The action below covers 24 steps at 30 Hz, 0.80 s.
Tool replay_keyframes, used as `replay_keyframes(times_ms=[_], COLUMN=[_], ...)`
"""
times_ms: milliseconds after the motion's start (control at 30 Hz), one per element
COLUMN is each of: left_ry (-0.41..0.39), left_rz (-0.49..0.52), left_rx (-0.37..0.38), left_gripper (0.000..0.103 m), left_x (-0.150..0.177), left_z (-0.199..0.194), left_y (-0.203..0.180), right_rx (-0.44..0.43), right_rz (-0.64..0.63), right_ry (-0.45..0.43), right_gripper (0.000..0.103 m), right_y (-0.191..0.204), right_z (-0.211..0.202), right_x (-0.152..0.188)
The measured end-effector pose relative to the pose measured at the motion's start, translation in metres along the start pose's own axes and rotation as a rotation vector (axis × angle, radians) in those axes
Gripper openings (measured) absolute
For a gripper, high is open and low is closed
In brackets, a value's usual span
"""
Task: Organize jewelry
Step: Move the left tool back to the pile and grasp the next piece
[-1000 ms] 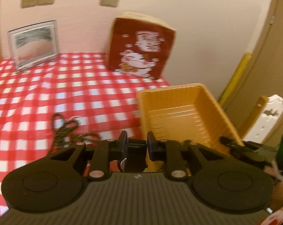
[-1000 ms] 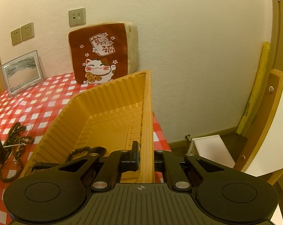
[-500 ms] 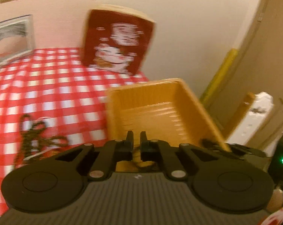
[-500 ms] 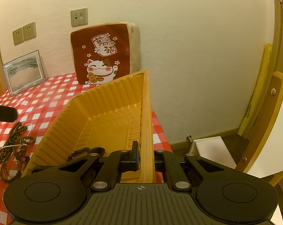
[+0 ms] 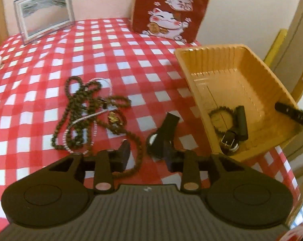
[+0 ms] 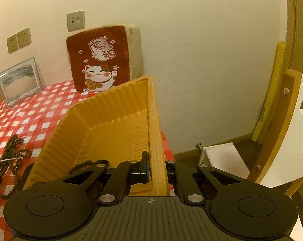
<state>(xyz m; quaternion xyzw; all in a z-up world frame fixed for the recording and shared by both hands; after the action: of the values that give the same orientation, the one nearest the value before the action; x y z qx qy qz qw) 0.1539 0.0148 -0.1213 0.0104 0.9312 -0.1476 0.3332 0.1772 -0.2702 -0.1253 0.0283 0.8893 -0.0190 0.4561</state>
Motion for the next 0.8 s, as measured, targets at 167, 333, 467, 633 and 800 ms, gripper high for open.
replay_keyframes(times_ms=[167,333,467,633,800], left_ry=[0.02,0.035,0.05,0.055,0.017], left_rz=[0.087,0.171,0.211,0.218,0.192], left_rx=[0.028,0.035,0.026,0.043,0.054], left_gripper=[0.04,0.041,0.039,0.02,0.019], left_x=[-0.005,-0.014,-0.018,-0.021,-0.025], left_z=[0.029,0.057,0.072,0.077,0.059], left_y=[-0.011,-0.018,-0.018,-0.016,-0.014], right_rx=[0.008,0.014,0.016,0.02,0.017], right_rz=[0.005,0.007,0.009,0.01,0.008], right_ry=[0.005,0.005,0.008,0.011,0.012], right_gripper=[0.005,0.005,0.005,0.005,0.005], right_y=[-0.001,0.0,-0.001,-0.001,0.0], right_z=[-0.001,-0.002,-0.001,0.0,0.001], right_x=[0.001,0.001,0.002,0.002,0.002])
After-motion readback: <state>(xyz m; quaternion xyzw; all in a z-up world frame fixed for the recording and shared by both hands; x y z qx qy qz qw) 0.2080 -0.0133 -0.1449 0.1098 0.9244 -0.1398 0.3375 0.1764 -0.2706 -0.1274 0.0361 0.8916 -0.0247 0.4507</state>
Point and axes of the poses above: each gripper's, at about its wrist camera, not at the fingertips, and z roughly the way its jaws point, y to its left, x to its underside, the point moved 3 cm from there along z, roughly the way its jaws point, and after that the axes turned 10 degrees about x, right-handed, at the moved point
